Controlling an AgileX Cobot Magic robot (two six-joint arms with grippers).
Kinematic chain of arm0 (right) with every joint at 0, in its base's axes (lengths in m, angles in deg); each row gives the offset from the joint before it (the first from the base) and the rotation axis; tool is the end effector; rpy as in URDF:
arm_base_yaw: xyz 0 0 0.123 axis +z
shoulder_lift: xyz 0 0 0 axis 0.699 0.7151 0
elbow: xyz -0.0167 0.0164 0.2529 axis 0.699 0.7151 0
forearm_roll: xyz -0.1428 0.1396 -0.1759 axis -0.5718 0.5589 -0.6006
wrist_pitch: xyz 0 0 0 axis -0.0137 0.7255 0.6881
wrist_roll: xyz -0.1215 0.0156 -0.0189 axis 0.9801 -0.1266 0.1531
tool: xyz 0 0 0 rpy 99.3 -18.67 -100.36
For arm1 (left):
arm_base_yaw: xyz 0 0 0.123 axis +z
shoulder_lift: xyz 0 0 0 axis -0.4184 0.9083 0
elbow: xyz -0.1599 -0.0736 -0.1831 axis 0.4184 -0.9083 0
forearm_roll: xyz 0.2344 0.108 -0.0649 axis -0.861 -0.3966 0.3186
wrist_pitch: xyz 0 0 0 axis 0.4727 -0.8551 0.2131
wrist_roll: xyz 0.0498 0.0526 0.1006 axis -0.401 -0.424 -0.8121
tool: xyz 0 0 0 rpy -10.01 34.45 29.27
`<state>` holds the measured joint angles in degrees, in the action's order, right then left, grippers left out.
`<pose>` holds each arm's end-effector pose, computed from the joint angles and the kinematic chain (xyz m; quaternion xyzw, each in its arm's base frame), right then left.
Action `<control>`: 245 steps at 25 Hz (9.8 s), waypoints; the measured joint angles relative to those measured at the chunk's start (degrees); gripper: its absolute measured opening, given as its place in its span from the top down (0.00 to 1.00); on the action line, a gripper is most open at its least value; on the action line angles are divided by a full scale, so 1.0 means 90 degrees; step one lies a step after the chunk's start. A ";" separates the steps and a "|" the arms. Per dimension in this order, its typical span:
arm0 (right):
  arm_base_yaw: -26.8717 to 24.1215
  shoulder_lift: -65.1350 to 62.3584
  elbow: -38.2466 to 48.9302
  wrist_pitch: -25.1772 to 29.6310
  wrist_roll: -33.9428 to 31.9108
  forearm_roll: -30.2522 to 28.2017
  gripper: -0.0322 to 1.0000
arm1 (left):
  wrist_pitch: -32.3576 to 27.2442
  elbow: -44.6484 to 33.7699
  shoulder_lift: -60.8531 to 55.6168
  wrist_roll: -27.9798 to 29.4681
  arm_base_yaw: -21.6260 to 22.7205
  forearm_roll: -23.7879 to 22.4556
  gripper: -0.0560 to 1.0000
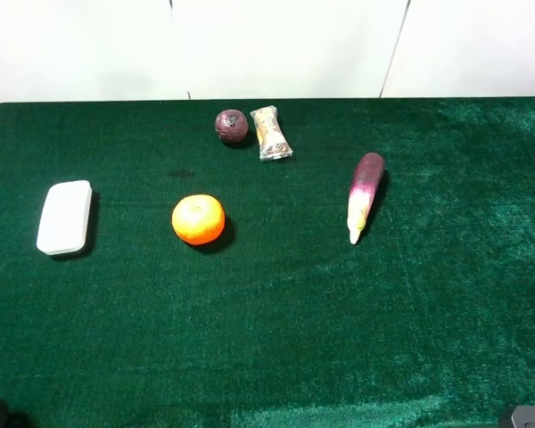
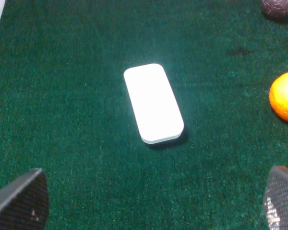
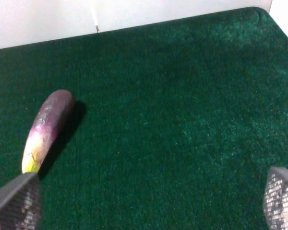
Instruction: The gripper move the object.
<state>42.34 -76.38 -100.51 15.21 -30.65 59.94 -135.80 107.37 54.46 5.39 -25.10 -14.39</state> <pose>0.0698 -0.0014 0.2719 0.0418 0.8428 0.0126 0.5364 0.0673 0.0023 0.2717 0.0156 0.8489 0.0188 0.5281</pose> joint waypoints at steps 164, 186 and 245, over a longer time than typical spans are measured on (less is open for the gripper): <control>0.0000 0.0000 0.0000 0.0000 0.0005 0.0000 0.30 | 0.3243 0.2305 1.0613 0.1718 -0.0006 0.0259 0.36; 0.0000 0.0000 0.0000 0.0000 0.0005 0.0000 0.30 | 0.1643 0.2977 0.9635 0.1699 -0.0192 0.0383 0.36; 0.0000 0.0000 0.0000 0.0000 0.0005 0.0000 0.30 | 0.1971 0.4889 1.2138 0.2009 -0.5418 -0.0429 0.36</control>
<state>42.34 -76.38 -100.51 15.21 -30.61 59.94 -118.05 151.37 163.70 23.47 -73.87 -18.25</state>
